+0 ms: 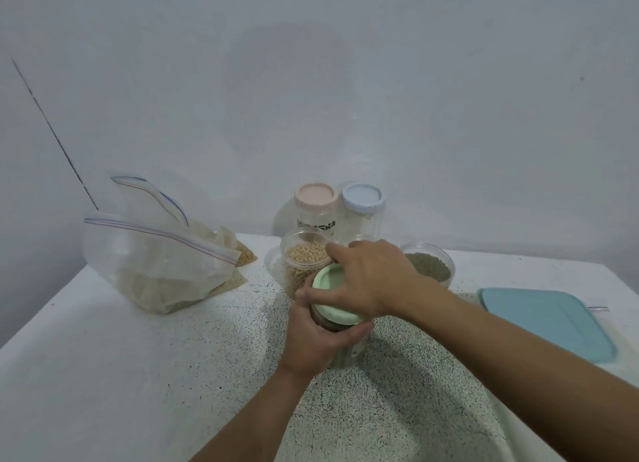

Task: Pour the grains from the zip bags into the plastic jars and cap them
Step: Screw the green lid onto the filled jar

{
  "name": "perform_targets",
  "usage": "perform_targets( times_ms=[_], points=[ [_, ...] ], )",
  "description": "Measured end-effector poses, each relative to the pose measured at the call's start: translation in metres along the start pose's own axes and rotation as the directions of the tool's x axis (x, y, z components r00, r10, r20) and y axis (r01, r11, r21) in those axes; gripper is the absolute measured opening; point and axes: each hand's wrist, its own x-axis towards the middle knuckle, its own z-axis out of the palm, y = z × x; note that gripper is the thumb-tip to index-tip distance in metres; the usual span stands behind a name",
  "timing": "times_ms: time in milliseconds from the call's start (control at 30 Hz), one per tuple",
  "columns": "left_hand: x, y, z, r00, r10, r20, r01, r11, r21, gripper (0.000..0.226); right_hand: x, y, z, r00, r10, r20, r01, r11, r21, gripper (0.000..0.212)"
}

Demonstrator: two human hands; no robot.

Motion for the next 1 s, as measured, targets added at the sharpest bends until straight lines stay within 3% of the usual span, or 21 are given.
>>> perform_targets(
  times_ms=[133, 267, 400, 533, 600, 667, 733, 800, 867, 1000],
  points=[
    [0.001, -0.001, 0.000, 1.000, 0.008, 0.005, -0.008, 1.000, -0.015, 0.089, -0.002, 0.003, -0.009, 0.998, -0.038, 0.043, 0.039, 0.999, -0.028, 0.105],
    [-0.001, 0.001, 0.001, 1.000, 0.005, -0.013, -0.005, 1.000, 0.000, 0.090, -0.007, 0.010, -0.023, 0.967, -0.192, 0.169, 0.169, 0.976, 0.139, 0.071],
    [0.001, -0.003, -0.001, 1.000, 0.018, -0.011, -0.017, 0.999, 0.031, 0.095, -0.005, 0.016, -0.029, 0.928, -0.324, 0.187, 0.266, 0.923, 0.279, 0.065],
    [0.000, -0.002, 0.001, 1.000, 0.005, -0.022, -0.005, 1.000, 0.015, 0.091, -0.004, 0.013, -0.015, 0.970, -0.241, 0.023, 0.234, 0.958, 0.165, 0.065],
    [-0.001, -0.002, 0.002, 1.000, 0.006, -0.018, -0.006, 1.000, 0.023, 0.086, -0.001, 0.008, -0.005, 0.990, -0.129, -0.049, 0.133, 0.986, 0.104, 0.078],
    [-0.001, -0.002, 0.002, 1.000, -0.001, -0.017, 0.001, 1.000, 0.028, 0.083, 0.001, 0.002, 0.000, 0.998, -0.031, -0.049, 0.033, 0.999, 0.039, 0.093],
    [0.000, -0.001, 0.001, 1.000, -0.009, -0.025, 0.009, 1.000, 0.023, 0.083, 0.005, -0.003, -0.007, 1.000, -0.022, -0.002, 0.022, 0.999, -0.027, 0.095],
    [0.000, -0.002, 0.001, 1.000, -0.001, -0.014, 0.001, 1.000, 0.025, 0.084, 0.006, -0.001, -0.018, 0.989, -0.123, 0.077, 0.119, 0.991, 0.057, 0.071],
    [0.000, -0.002, 0.001, 1.000, -0.009, -0.020, 0.009, 1.000, 0.003, 0.090, 0.005, 0.007, -0.029, 0.955, -0.259, 0.143, 0.218, 0.943, 0.250, 0.055],
    [0.002, -0.008, 0.000, 0.999, -0.030, -0.012, 0.030, 1.000, -0.009, 0.095, 0.005, 0.026, -0.031, 0.887, -0.444, 0.128, 0.334, 0.808, 0.485, 0.060]
  ],
)
